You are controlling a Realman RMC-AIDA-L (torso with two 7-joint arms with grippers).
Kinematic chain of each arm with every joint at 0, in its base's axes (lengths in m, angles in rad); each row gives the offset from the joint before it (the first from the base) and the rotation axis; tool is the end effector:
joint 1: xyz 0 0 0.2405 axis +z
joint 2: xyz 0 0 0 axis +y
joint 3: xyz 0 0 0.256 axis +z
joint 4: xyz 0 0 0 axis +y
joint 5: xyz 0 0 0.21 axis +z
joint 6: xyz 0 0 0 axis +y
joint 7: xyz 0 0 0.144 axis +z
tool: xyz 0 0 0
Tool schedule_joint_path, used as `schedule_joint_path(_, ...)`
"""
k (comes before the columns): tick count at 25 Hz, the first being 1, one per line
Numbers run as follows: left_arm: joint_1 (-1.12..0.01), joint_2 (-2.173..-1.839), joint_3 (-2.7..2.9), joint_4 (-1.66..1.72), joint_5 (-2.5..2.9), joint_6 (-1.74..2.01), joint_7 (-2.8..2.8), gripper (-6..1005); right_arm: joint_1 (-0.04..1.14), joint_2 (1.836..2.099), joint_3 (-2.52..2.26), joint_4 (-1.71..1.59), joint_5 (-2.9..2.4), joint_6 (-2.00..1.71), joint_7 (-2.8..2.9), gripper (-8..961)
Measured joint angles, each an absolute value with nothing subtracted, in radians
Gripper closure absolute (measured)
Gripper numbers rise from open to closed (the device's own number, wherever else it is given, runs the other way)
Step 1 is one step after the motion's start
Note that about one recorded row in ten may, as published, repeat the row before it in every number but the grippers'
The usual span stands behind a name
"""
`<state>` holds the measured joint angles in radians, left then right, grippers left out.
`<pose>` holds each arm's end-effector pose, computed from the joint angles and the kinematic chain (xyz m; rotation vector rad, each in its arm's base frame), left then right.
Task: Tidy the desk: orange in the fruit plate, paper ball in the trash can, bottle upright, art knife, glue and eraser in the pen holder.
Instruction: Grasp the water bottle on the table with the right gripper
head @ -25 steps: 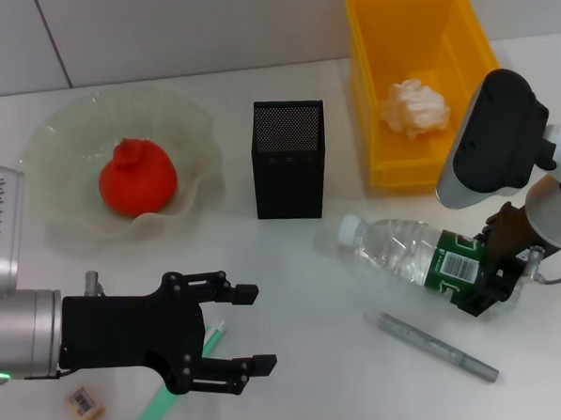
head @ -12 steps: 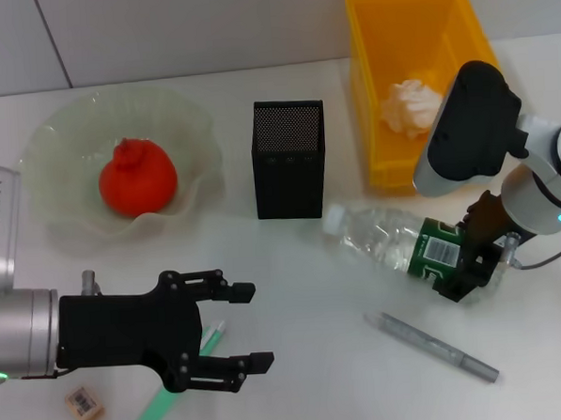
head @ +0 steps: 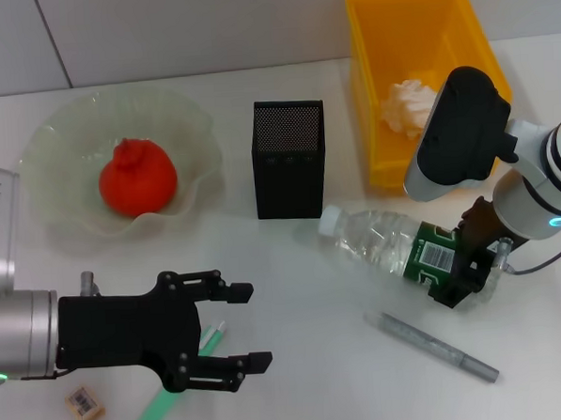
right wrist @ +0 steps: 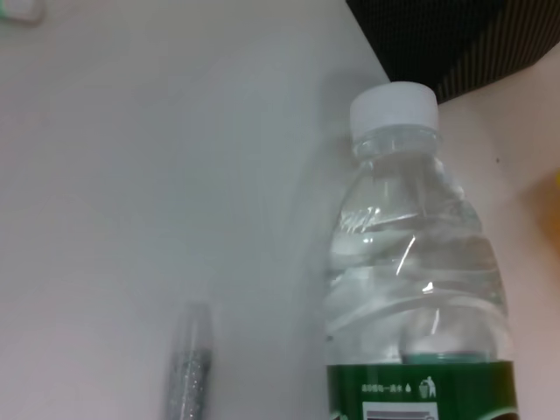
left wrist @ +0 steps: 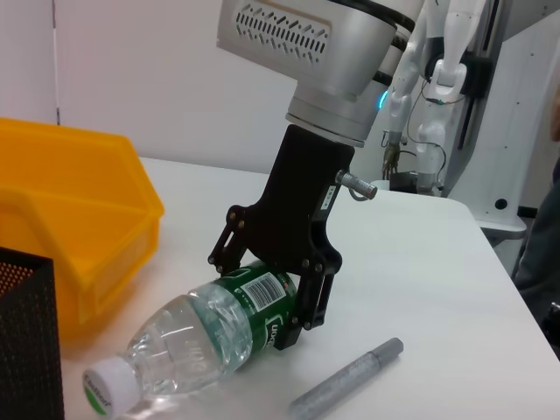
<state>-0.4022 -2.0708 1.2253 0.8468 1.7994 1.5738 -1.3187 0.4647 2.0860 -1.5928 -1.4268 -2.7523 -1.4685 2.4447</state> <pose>-0.2321 0.2888 -0.0361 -3.0573 -0.2246 -0.5831 0.2098 0.3313 -0.0173 -2.5802 0.6000 -0.7452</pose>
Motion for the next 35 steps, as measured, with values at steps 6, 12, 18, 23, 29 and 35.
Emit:
schedule_joint_path(6,-0.404,-2.071,1.228,0.847,1.799,1.574,-1.32,200,0.451,2.085,-1.609,-1.435,-2.755,-1.474,2.45,167)
schedule_joint_path(12,-0.402,-2.071,1.232,0.847,1.799,1.574,-1.32,200,0.446,2.084,-1.619,-1.439,-2.763,-1.478,2.454,172)
schedule_joint_path(18,-0.401,-2.071,1.232,0.847,1.799,1.574,-1.321,200,0.427,2.083,-1.624,-1.461,-2.763,-1.486,2.452,173)
schedule_joint_path(23,-0.4,-2.071,1.232,0.847,1.798,1.576,-1.321,200,0.402,2.083,-1.635,-1.492,-2.763,-1.499,2.452,175)
schedule_joint_path(29,-0.397,-2.072,1.232,0.847,1.798,1.578,-1.321,201,0.358,2.083,-1.638,-1.53,-2.765,-1.516,2.454,176)
schedule_joint_path(35,-0.398,-2.072,1.235,0.847,1.798,1.579,-1.321,201,0.336,2.083,-1.644,-1.565,-2.789,-1.512,2.462,178)
